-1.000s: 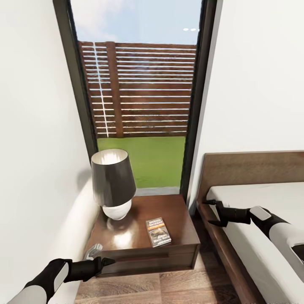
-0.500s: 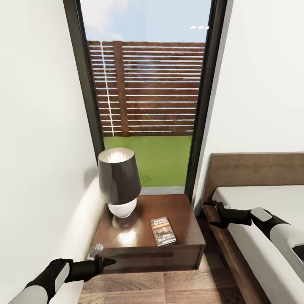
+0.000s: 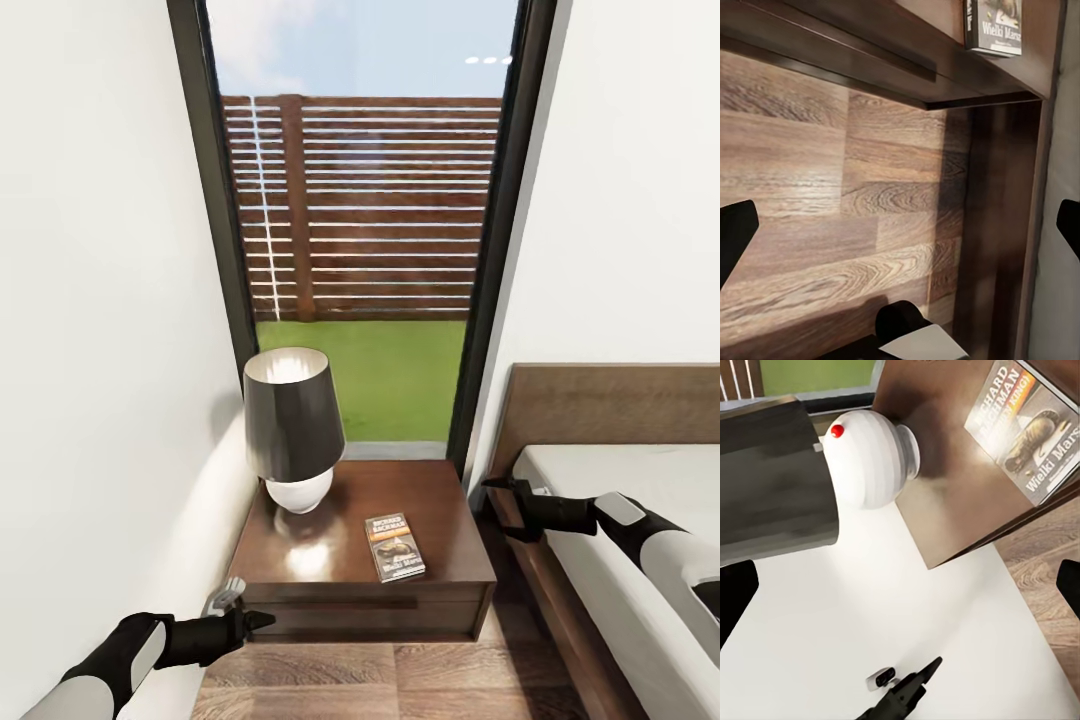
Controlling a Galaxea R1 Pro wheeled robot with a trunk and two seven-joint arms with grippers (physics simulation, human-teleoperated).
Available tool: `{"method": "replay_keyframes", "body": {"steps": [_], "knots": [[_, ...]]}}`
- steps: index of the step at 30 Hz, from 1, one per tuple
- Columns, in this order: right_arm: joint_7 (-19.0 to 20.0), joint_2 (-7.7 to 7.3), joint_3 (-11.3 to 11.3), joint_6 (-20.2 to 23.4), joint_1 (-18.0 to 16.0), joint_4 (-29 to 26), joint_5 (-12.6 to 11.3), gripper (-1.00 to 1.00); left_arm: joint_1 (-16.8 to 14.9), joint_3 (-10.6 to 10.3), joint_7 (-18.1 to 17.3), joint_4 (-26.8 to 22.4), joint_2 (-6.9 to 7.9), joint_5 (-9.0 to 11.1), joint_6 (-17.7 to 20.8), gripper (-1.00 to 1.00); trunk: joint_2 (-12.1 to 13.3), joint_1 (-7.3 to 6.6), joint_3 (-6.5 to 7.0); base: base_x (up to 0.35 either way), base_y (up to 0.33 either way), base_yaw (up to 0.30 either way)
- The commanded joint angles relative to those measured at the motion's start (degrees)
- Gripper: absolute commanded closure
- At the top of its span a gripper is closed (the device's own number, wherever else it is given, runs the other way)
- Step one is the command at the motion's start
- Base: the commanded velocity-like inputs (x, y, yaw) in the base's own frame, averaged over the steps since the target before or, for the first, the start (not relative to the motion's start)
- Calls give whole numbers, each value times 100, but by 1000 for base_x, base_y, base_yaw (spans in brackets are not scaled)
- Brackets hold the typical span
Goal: In the bedroom, move the book from the bed onto either nightstand, and place the two sandals side by side next to the bed.
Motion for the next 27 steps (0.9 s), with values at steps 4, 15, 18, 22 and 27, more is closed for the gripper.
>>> {"method": "replay_keyframes", "body": {"steps": [4,15,18,22,27], "knots": [[59,-15,47,4,-3,73,17,-100,-3,30,-12,-4,-3,2,15,-100,-3,-1,-6,0,0,4],[66,-54,53,-334,29,632,52,-100,-3,30,-11,-4,5,-6,-25,-100,-3,-1,-6,0,0,0],[67,-49,63,-425,161,692,176,-100,-3,30,-7,-3,5,-12,-61,-100,-3,-1,-6,0,0,0],[68,-23,73,-462,323,716,486,-100,-3,30,-5,11,5,-14,-78,-100,-3,-1,-6,0,0,0],[81,6,79,-474,542,735,917,-100,-3,23,-1,74,5,-15,-92,-100,-3,-1,-6,0,0,0]]}}
